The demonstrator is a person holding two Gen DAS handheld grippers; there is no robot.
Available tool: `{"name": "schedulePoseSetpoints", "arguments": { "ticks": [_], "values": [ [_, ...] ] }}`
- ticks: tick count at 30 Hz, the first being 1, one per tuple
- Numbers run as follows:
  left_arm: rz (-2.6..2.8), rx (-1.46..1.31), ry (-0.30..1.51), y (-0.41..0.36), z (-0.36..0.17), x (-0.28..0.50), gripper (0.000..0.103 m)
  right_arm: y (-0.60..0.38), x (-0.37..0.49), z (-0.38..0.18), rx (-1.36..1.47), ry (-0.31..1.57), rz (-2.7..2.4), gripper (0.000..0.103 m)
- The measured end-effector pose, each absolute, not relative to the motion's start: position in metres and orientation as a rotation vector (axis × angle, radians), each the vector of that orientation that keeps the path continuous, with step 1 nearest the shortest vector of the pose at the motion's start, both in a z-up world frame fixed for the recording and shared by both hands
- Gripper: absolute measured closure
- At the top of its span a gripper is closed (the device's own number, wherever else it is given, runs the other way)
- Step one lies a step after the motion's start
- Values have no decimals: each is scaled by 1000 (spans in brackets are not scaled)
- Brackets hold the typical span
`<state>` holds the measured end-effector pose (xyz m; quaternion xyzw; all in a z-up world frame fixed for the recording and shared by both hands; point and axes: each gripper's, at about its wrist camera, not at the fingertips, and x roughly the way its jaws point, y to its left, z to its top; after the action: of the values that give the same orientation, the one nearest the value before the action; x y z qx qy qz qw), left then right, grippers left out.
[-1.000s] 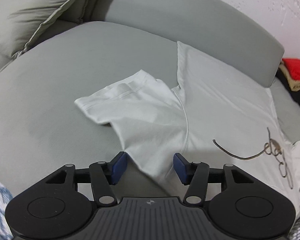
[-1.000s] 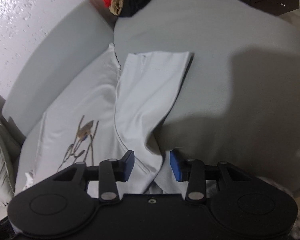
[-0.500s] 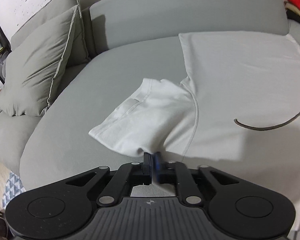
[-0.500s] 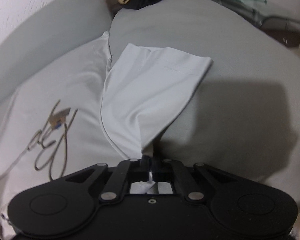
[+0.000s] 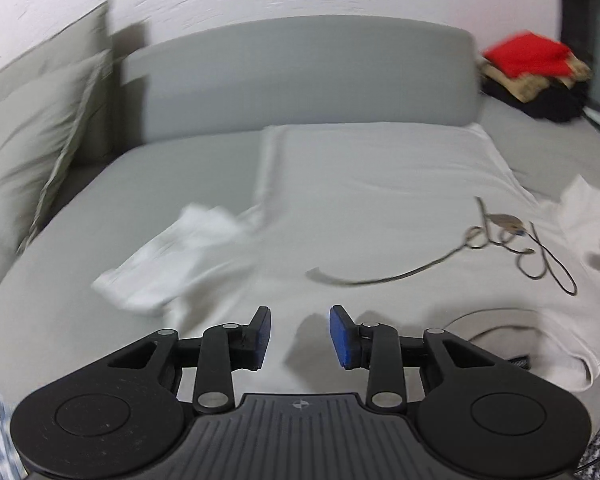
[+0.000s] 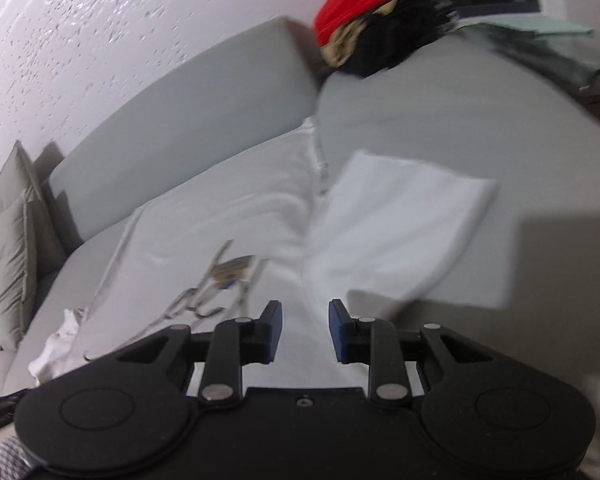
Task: Fold clothes
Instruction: 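Open both tools to release the sleeves and pull back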
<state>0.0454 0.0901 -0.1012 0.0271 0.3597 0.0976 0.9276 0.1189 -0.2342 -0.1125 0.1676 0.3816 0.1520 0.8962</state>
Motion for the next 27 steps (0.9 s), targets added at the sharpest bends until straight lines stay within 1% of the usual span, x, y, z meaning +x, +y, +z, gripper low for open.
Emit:
{"name": "schedulePoseSetpoints", "arguments": {
  "ticks": [3,5,7,9,10,12,13,14,16,18,21,22,24,27],
  "values": [
    [189,97,755,76,-115,64,68,-208,130,-119,289,758,344,76],
    [208,101,805,80,-127,70,67,-198,137,-130,243,786,331,76],
    [228,114,839,89,-133,67,63,-201,134,-141,176,823,242,76],
    [238,119,850,97,-129,57,63,-217,131,-144,219,845,132,76],
    [244,106,849,102,-126,51,63,-227,131,-143,268,861,99,84],
    [252,71,840,111,-119,39,64,-243,129,-138,345,889,91,84],
    [245,49,824,115,-116,33,66,-249,126,-134,377,889,107,75],
    [231,25,800,117,-112,27,66,-256,121,-128,403,864,132,61],
    [198,-10,762,117,-109,19,65,-270,111,-117,451,803,183,47],
    [169,-24,751,114,-112,17,64,-286,102,-106,487,727,174,46],
    [155,-56,772,115,-118,23,64,-313,97,-100,563,665,119,46],
    [153,-60,768,114,-119,23,64,-320,99,-102,581,660,99,47],
    [149,-59,765,113,-121,23,64,-334,102,-105,614,651,56,53],
    [148,-31,768,109,-123,21,63,-348,111,-113,665,642,1,67]
  ]
}}
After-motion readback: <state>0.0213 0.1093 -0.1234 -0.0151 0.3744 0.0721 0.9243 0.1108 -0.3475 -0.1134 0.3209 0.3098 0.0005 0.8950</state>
